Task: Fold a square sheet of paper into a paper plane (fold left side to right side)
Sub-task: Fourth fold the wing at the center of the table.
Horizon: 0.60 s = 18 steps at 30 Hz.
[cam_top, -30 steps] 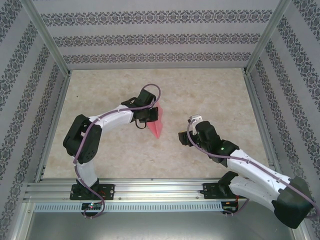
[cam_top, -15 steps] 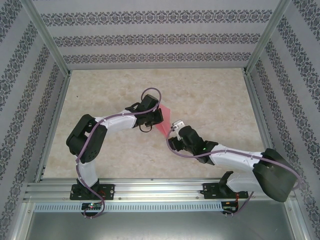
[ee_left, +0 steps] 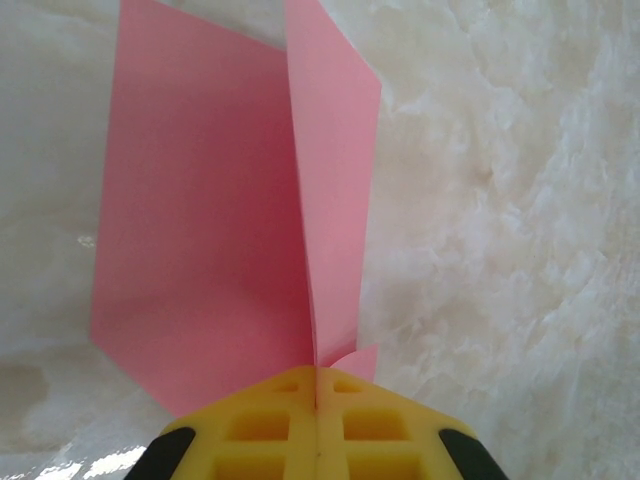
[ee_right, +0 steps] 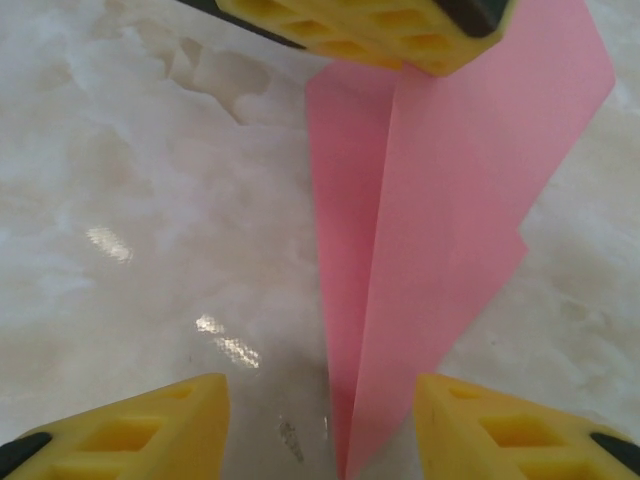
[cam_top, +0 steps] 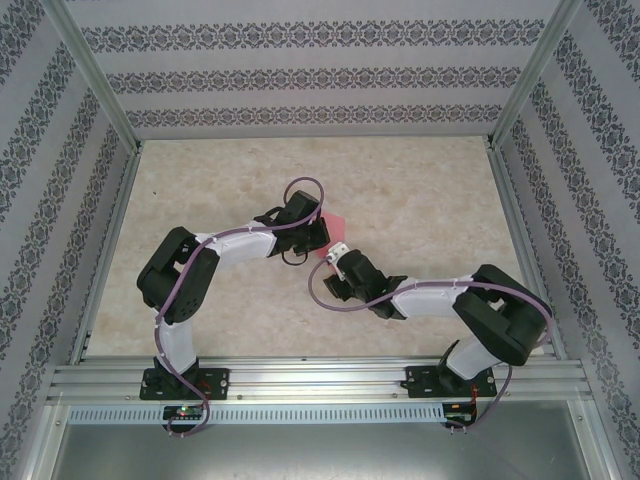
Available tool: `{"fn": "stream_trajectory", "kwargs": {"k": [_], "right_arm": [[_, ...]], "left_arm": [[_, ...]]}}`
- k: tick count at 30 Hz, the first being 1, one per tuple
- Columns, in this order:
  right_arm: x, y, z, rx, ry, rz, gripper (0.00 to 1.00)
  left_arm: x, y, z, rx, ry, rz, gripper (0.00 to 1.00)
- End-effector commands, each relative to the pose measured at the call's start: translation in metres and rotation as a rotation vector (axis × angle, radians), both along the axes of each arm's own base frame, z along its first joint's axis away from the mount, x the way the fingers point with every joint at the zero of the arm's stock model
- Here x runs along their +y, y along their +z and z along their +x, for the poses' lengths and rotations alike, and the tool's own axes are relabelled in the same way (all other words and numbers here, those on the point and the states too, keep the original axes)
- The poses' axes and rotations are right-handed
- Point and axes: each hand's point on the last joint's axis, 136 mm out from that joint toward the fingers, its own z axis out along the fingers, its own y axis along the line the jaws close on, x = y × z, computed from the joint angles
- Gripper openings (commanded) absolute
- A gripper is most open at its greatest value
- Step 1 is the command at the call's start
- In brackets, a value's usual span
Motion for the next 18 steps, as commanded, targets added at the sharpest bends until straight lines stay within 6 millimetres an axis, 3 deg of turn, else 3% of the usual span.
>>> {"fn": "stream_trajectory", "kwargs": {"k": [1,18], "right_arm": [[0.009,0.012,0.017,-0.064,-0.016,0.014,0.5],[-0.002,-0.006,0.031,-0.042,-0.074,-0.001,0.36]], "left_arm": [[-0.012,0.01,0.003,-0.021,-0.007,-0.038,0.06],[-0.014,0.014,-0.004,-0.008,-0.027,-0.052,0.07]]}}
